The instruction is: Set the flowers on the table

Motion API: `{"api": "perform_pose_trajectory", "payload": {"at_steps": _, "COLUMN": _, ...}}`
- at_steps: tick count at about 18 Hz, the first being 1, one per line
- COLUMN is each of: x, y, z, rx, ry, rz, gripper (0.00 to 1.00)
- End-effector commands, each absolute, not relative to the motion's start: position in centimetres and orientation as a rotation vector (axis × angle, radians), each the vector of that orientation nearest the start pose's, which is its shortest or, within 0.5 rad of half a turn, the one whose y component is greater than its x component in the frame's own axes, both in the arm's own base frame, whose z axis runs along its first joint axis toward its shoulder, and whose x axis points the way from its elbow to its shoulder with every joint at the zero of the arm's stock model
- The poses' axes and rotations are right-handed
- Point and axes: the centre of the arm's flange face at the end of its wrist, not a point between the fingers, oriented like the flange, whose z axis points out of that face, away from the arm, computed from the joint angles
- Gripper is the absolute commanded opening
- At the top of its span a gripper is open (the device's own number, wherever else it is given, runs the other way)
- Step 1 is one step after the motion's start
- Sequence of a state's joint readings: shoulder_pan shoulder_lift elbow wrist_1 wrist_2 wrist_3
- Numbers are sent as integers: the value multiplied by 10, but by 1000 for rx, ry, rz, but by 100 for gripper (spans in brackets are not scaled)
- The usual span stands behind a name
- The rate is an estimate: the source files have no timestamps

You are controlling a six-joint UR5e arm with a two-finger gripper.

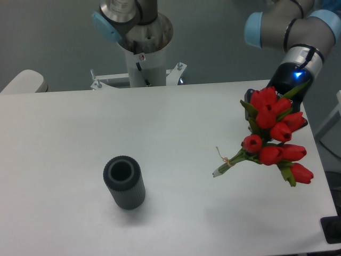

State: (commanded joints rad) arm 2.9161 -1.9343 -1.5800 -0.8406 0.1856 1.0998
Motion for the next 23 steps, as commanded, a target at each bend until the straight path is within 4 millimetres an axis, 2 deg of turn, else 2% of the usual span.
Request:
{"api": "perform_pose_trajectory", "payload": {"at_steps": 11, "x": -545, "y": 365, "z": 438, "rx": -1764, "ry": 51, "rz": -185, "gripper": 27}}
{"api": "perform_pose_trajectory", "payload": {"at_steps": 13, "x": -543, "y": 366, "z": 435, "rx": -1831, "ry": 43, "rz": -155, "gripper": 27}}
{"api": "perform_pose_trajectory", "payload": {"at_steps": 15, "x": -539, "y": 367, "z": 441, "rx": -1907, "ry": 44, "rz": -102, "gripper": 27}}
{"api": "perform_pose_trajectory", "payload": {"at_steps": 23, "x": -514, "y": 403, "z": 439, "rx": -2187, "ry": 103, "rz": 55, "gripper": 27}}
